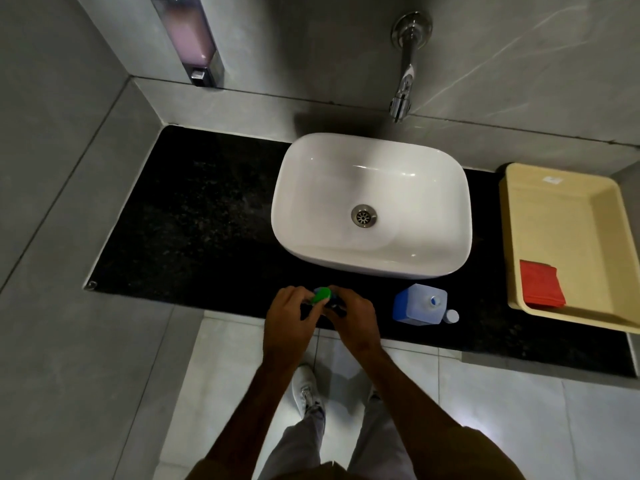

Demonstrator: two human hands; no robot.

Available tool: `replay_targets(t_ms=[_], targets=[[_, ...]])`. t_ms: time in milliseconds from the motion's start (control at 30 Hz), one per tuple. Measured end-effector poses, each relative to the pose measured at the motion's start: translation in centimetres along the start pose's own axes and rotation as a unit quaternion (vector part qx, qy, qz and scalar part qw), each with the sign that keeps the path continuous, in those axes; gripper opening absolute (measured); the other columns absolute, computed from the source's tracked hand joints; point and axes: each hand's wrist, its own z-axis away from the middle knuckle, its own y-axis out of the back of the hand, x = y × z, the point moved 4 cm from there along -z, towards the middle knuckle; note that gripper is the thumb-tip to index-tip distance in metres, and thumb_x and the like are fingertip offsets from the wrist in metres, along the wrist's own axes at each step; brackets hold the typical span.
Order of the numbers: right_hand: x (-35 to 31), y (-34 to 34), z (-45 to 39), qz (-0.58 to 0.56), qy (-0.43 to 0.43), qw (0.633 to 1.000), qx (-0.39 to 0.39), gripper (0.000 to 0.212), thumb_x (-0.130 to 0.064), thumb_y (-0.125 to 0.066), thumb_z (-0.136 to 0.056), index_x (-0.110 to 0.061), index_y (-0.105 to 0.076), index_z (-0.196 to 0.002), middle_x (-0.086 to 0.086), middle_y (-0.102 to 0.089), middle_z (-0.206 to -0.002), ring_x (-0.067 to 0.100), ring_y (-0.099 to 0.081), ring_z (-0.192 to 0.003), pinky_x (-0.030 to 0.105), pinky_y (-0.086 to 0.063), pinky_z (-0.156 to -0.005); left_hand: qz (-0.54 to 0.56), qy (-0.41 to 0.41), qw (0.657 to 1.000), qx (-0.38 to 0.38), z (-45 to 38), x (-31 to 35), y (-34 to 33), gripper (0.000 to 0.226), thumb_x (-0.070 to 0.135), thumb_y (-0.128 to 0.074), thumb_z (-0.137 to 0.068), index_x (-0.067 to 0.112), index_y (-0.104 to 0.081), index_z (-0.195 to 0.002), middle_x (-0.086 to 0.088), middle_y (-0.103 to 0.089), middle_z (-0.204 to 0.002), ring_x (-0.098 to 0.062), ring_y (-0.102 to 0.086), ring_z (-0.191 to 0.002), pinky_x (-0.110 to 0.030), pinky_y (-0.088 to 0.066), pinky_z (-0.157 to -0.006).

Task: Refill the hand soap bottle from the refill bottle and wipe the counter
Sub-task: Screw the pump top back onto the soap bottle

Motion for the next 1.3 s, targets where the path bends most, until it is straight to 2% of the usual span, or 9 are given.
replay_targets(t_ms=[133,467,567,633,733,800,933,1067,1300], targets=[[-0.1,0.1,0.1,-0.005,0.002,1.000,-0.006,0.036,-0.026,-0.076,-0.089,-0.023,-0.069,-0.124,-0.005,-0.072,-0.118,0.007,-0.070,-0.104,0.033,-0.059,-0.093,0.003,0.015,1.000,0.025,0.6,1.3,-0.3,0.027,0.030,-0.072,-0.091,0.013,-0.059,-0.076,-0.001,-0.057,-0.077,-0.019,-0.056,-0.074,-0.043,-0.054,-0.064],[-0.4,0.1,0.3,-0.009,0.008,1.000,-0.009,0.033,-0.022,-0.075,-0.090,-0.023,-0.069,-0.123,-0.006,-0.073,-0.116,0.006,-0.070,-0.104,0.034,-0.060,-0.093,0.026,0.036,0.999,0.027,0.9,1.4,-0.7,0.027,0.031,-0.073,-0.091,0.011,-0.059,-0.077,-0.002,-0.058,-0.078,-0.020,-0.058,-0.075,-0.044,-0.055,-0.065],[-0.5,0.0,0.4,0.003,0.009,1.000,-0.002,0.037,-0.020,-0.077,-0.088,-0.024,-0.069,-0.124,-0.006,-0.073,-0.117,0.007,-0.070,-0.105,0.034,-0.060,-0.092,0.056,0.028,0.998,-0.014,1.6,0.4,-0.7,0.024,0.032,-0.076,-0.086,0.014,-0.062,-0.094,-0.001,-0.060,-0.095,-0.017,-0.062,-0.088,-0.037,-0.058,-0.077],[-1.2,-0.3,0.1,0.008,0.001,1.000,-0.004,0.041,-0.029,-0.078,-0.086,-0.025,-0.068,-0.126,-0.007,-0.074,-0.115,0.005,-0.070,-0.102,0.031,-0.060,-0.092,0.055,0.019,0.998,-0.029,2.5,-0.8,-0.2,0.036,0.027,-0.078,-0.084,0.014,-0.060,-0.114,-0.003,-0.059,-0.116,-0.016,-0.062,-0.106,-0.031,-0.057,-0.090],[-3.3,-1.7,-1.6,0.031,0.011,0.999,-0.005,0.049,-0.039,-0.079,-0.084,-0.023,-0.066,-0.129,-0.005,-0.075,-0.115,0.006,-0.071,-0.101,0.028,-0.058,-0.093,0.077,0.046,0.995,-0.037,2.5,-3.6,1.4,0.070,0.007,-0.074,-0.085,0.009,-0.041,-0.146,-0.009,-0.043,-0.149,-0.018,-0.045,-0.138,-0.030,-0.043,-0.113],[-5.1,-3.2,-2.9,0.049,0.038,0.998,-0.007,0.050,-0.044,-0.079,-0.083,-0.024,-0.066,-0.128,-0.005,-0.075,-0.113,0.009,-0.070,-0.102,0.027,-0.057,-0.094,0.081,0.057,0.994,-0.053,1.4,-4.9,2.3,0.083,-0.004,-0.069,-0.084,0.007,-0.026,-0.155,-0.010,-0.032,-0.160,-0.019,-0.033,-0.148,-0.035,-0.035,-0.121],[-7.9,-6.5,-5.7,0.078,0.060,0.995,-0.010,0.044,-0.044,-0.079,-0.082,-0.023,-0.068,-0.120,-0.002,-0.076,-0.106,0.017,-0.071,-0.097,0.030,-0.055,-0.088,0.108,0.098,0.988,-0.042,-1.3,-7.1,3.9,0.087,-0.015,-0.062,-0.082,0.008,-0.023,-0.156,-0.011,-0.032,-0.160,-0.025,-0.034,-0.148,-0.050,-0.036,-0.121],[-9.3,-9.0,-8.1,0.094,0.084,0.991,-0.039,0.040,-0.034,-0.077,-0.085,-0.023,-0.067,-0.121,0.000,-0.076,-0.107,0.019,-0.071,-0.097,0.028,-0.053,-0.087,0.113,0.141,0.983,-0.021,-2.9,-9.5,4.9,0.086,-0.015,-0.058,-0.082,0.012,-0.025,-0.156,-0.011,-0.033,-0.159,-0.024,-0.036,-0.147,-0.051,-0.037,-0.119],[-9.5,-10.5,-9.2,0.139,0.125,0.978,-0.093,0.045,-0.023,-0.071,-0.091,-0.015,-0.062,-0.135,0.007,-0.072,-0.123,0.025,-0.068,-0.110,0.042,-0.053,-0.099,0.110,0.159,0.981,-0.025,-3.0,-11.5,4.3,0.088,-0.012,-0.060,-0.080,0.014,-0.023,-0.157,-0.011,-0.033,-0.159,-0.025,-0.037,-0.147,-0.050,-0.038,-0.119]])
